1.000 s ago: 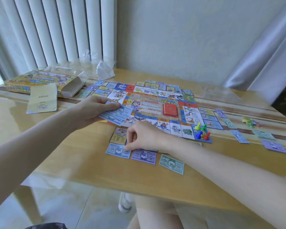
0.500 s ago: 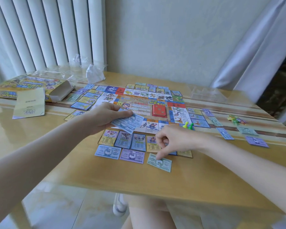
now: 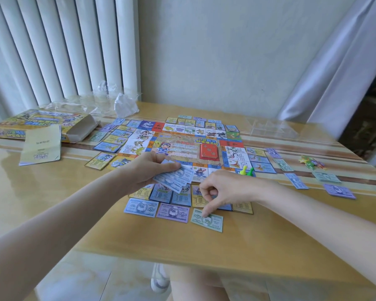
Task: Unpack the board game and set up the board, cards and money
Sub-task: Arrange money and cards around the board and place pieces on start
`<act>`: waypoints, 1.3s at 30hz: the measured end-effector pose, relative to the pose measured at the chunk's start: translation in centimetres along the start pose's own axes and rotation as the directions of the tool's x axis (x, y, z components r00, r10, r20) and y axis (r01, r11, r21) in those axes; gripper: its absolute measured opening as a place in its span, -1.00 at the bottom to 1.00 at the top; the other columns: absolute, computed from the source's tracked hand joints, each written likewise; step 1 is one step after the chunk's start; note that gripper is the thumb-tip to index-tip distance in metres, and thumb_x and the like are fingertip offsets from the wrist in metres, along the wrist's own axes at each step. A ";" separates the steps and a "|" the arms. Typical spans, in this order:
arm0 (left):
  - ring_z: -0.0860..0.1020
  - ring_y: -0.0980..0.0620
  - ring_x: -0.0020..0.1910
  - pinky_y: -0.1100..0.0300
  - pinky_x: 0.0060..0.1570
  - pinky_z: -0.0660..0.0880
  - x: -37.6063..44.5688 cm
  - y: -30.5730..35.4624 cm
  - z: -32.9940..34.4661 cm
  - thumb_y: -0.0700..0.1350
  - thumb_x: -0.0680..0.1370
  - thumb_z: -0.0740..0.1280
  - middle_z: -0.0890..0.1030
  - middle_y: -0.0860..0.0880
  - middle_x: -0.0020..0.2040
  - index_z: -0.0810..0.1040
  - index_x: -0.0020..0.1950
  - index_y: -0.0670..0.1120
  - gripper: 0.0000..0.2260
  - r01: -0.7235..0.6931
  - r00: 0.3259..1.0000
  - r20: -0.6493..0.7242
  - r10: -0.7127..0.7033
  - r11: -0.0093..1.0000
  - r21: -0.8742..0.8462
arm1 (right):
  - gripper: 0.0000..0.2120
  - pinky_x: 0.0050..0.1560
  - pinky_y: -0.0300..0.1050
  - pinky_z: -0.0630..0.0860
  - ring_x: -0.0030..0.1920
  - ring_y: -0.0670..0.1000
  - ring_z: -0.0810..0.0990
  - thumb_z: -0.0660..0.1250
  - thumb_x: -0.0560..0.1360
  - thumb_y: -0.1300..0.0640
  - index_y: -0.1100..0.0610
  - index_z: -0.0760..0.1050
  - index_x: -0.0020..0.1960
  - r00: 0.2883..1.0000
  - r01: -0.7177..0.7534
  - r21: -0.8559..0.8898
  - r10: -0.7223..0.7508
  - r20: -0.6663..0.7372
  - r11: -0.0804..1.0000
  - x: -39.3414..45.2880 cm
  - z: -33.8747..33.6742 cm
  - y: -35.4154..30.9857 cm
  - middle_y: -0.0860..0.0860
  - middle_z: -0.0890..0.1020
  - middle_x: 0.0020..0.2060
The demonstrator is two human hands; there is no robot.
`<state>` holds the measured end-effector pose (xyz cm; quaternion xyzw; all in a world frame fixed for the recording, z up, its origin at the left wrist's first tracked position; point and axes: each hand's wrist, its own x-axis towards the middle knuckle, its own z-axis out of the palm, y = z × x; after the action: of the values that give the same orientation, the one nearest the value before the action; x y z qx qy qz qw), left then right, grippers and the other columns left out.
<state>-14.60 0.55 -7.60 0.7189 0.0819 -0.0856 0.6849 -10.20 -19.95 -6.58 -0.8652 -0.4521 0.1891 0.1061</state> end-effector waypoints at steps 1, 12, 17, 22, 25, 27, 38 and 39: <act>0.58 0.13 -0.38 0.35 -0.33 0.54 0.1 -0.1 0.0 -0.22 0.49 0.36 0.61 -0.06 -0.27 0.58 -0.16 -0.25 -0.90 -0.003 1.000 -0.001 0.003 1.000 -0.001 | -0.64 -0.38 -0.31 0.26 -0.46 -0.13 0.28 0.51 0.33 -0.02 0.10 0.36 -0.36 1.000 0.003 0.005 -0.003 0.007 1.000 0.1 0.0 0.0 -0.07 0.31 -0.47; 0.59 0.13 -0.42 0.37 -0.40 0.53 0.6 1.4 1.1 -0.20 0.49 0.37 0.61 -0.08 -0.30 0.56 -0.19 -0.23 -0.89 -0.030 0.998 -0.063 0.027 0.999 -0.044 | -0.78 -0.16 -0.20 0.41 -0.21 -0.09 0.50 0.41 0.42 -0.06 0.08 0.49 -0.17 0.891 -0.022 0.258 0.136 -0.434 0.966 -0.6 -2.5 0.2 -0.04 0.57 -0.23; 0.52 0.10 -0.41 0.34 -0.40 0.47 2.4 2.2 4.8 -0.19 0.50 0.37 0.54 -0.03 -0.40 0.55 -0.22 -0.20 -0.87 -0.110 0.990 -0.089 0.114 0.993 0.039 | -0.60 0.05 -0.08 0.42 0.07 -0.02 0.46 0.46 0.36 -0.10 0.02 0.35 0.03 0.899 -0.027 0.134 0.082 -0.431 0.991 -1.1 -1.7 -0.1 -0.07 0.50 0.04; 0.53 0.13 -0.37 0.39 -0.38 0.52 4.4 2.8 9.2 -0.19 0.53 0.34 0.54 -0.10 -0.29 0.54 -0.19 -0.21 -0.87 -0.096 0.995 -0.034 0.097 0.995 0.022 | -0.72 -0.20 -0.17 0.34 -0.14 0.04 0.44 0.49 0.37 0.11 0.10 0.37 -0.12 0.812 -0.139 0.080 0.159 -0.562 0.987 -2.7 -2.1 2.0 0.01 0.54 -0.15; 0.56 0.05 -0.20 0.30 -0.20 0.60 5.6 3.0 12.0 -0.21 0.57 0.27 0.55 -0.18 -0.07 0.52 0.03 -0.27 -0.87 -0.048 0.999 0.024 0.047 0.999 0.018 | -0.74 -0.31 -0.30 0.27 -0.27 -0.03 0.39 0.50 0.36 0.12 0.15 0.42 -0.16 0.793 -0.171 0.107 0.201 -0.575 0.980 -4.5 -2.2 3.9 -0.08 0.46 -0.31; 0.56 -0.01 -0.12 0.19 -0.05 0.57 6.3 3.3 13.9 -0.24 0.58 0.22 0.53 -0.23 0.06 0.47 0.12 -0.27 -0.84 -0.024 0.996 0.083 0.019 0.998 0.060 | -0.72 -0.30 -0.20 0.26 -0.26 -0.01 0.39 0.51 0.35 0.07 0.12 0.41 -0.19 0.780 -0.194 0.109 0.220 -0.586 0.975 -5.6 -2.2 4.9 -0.04 0.46 -0.32; 0.46 0.14 -0.27 0.27 -0.19 0.37 6.1 4.8 24.3 -0.13 0.62 0.11 0.57 0.20 -0.46 0.43 -0.21 0.02 -0.77 -0.069 0.942 0.332 0.041 0.995 0.072 | -0.76 -0.03 -0.05 0.54 -0.21 -0.06 0.50 0.53 0.30 0.26 0.05 0.50 -0.20 0.713 -0.264 0.340 0.420 -0.562 0.903 -13.0 -3.2 11.6 -0.02 0.59 -0.24; 0.46 0.16 -0.28 0.31 -0.23 0.38 6.0 4.8 25.2 -0.12 0.62 0.11 0.58 0.16 -0.41 0.42 -0.21 0.01 -0.77 -0.090 0.943 0.328 0.060 0.993 0.076 | -0.75 -0.09 -0.10 0.55 -0.24 -0.10 0.52 0.52 0.31 0.27 0.03 0.49 -0.21 0.709 -0.248 0.390 0.440 -0.550 0.887 -13.8 -3.3 11.9 -0.07 0.58 -0.26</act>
<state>-7.93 -24.88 -5.54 0.7276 -0.0634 -0.1805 0.6587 -7.14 -38.12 -4.61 -0.9224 -0.1870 -0.0285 0.3366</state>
